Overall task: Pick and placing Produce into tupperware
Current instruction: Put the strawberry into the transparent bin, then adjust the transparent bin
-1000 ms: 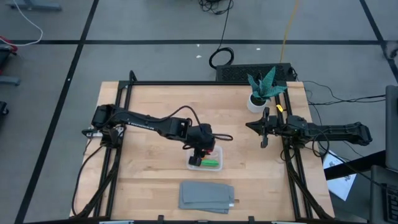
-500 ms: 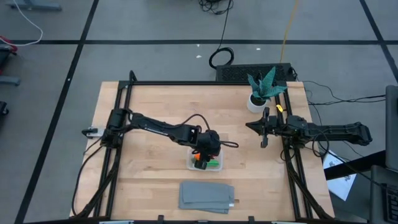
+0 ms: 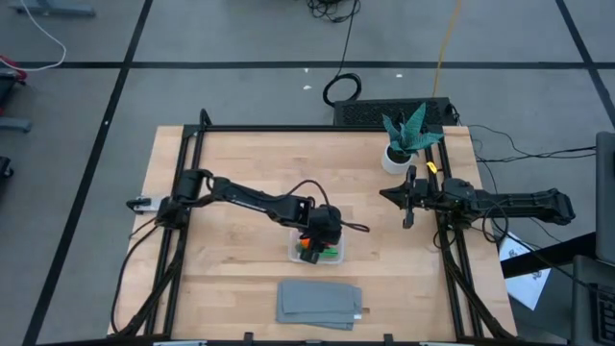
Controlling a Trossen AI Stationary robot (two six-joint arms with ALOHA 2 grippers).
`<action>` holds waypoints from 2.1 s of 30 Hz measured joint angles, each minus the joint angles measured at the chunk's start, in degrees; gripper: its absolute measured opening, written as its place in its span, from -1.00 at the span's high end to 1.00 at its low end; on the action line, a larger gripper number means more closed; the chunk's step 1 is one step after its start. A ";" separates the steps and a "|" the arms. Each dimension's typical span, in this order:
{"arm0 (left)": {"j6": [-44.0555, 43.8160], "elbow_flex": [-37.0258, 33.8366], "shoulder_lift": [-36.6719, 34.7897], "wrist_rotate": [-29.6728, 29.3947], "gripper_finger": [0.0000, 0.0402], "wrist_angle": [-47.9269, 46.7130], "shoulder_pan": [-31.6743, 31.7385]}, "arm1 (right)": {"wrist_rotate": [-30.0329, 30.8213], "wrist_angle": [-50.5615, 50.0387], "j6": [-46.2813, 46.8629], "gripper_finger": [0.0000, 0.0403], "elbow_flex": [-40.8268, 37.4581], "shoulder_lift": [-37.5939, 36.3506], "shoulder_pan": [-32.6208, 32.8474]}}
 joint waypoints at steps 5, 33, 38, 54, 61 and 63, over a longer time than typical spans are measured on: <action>0.60 0.02 0.67 0.00 0.16 0.69 0.56 | 0.00 -0.02 0.00 1.00 0.00 0.00 0.01; 5.12 -0.02 2.54 -0.05 0.16 0.69 0.58 | 0.00 -0.04 -0.30 1.00 0.00 0.17 0.01; 4.25 -0.02 2.54 -0.05 0.16 0.56 0.58 | 0.00 -0.04 0.00 1.00 0.00 0.17 0.01; 2.67 -0.02 2.49 -0.05 -0.13 -0.75 0.58 | 0.00 -0.04 0.04 1.00 0.00 0.17 0.00; 3.02 -0.02 1.69 -0.36 -0.18 -1.04 0.50 | 0.00 -0.02 0.04 1.00 0.00 0.17 0.02; 3.02 -0.02 0.76 -0.99 -0.17 -2.01 0.32 | 0.00 -0.04 0.04 1.00 0.00 0.17 0.00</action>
